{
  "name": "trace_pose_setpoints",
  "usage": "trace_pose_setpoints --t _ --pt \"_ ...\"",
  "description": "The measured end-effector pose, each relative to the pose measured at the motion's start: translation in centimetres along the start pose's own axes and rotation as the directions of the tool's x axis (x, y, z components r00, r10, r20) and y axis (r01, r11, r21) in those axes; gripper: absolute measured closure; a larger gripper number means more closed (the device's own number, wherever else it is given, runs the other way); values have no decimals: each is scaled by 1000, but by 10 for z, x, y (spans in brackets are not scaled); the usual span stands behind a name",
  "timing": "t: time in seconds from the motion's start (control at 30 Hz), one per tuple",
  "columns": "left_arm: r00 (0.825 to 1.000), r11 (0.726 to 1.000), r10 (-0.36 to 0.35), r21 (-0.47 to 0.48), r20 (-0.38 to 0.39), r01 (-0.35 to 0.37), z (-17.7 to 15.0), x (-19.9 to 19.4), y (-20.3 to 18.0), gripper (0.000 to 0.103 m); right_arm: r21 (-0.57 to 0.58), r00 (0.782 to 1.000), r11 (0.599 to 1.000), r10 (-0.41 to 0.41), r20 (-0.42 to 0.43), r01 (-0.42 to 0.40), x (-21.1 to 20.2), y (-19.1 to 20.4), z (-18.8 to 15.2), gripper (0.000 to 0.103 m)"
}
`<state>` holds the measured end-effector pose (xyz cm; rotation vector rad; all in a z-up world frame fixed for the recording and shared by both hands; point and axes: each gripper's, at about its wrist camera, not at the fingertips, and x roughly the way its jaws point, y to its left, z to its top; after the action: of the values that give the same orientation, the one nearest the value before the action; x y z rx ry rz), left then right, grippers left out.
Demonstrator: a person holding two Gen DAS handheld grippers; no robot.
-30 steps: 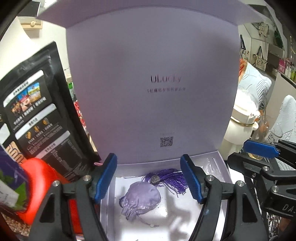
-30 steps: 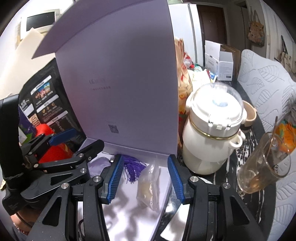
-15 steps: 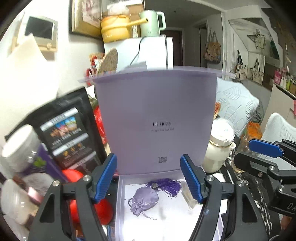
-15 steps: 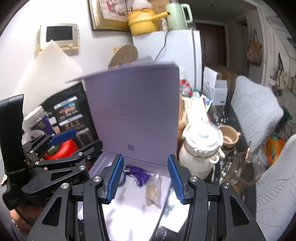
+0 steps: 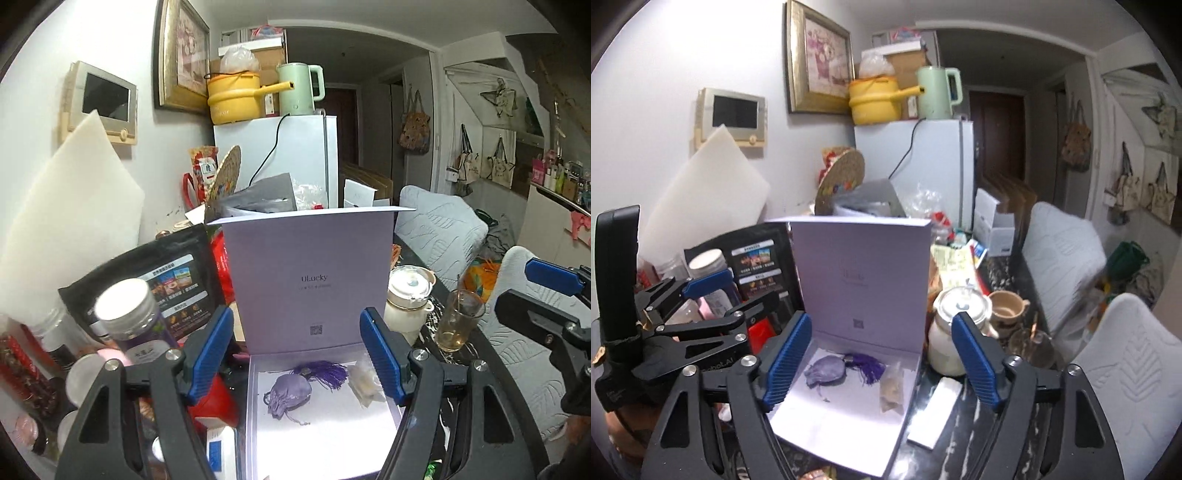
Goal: Organize soft objects
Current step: 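Withdraw both open tools from the lavender box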
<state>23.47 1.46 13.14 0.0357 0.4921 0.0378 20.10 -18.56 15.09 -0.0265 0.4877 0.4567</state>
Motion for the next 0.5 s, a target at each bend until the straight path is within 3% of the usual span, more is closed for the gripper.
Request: trace_pose_setpoints --t 0.1,0.13,0.17,0.5 --pt "1000 1000 1 1 8 -1 -2 -15 1 29 -6 1000 1000 -7 22 7 -18 5 -2 21" --pt "1000 1000 1 4 9 -1 -3 -20 1 20 -7 1000 1000 -7 29 7 -24 7 -3 19" --pt "1000 1000 -3 4 13 3 -4 -24 2 0 -8 999 1000 -5 37 6 -30 8 -4 18" --pt "999 1000 -22 22 49 21 -15 -72 -2 0 -27 997 1000 -10 77 12 -75 21 -20 14"
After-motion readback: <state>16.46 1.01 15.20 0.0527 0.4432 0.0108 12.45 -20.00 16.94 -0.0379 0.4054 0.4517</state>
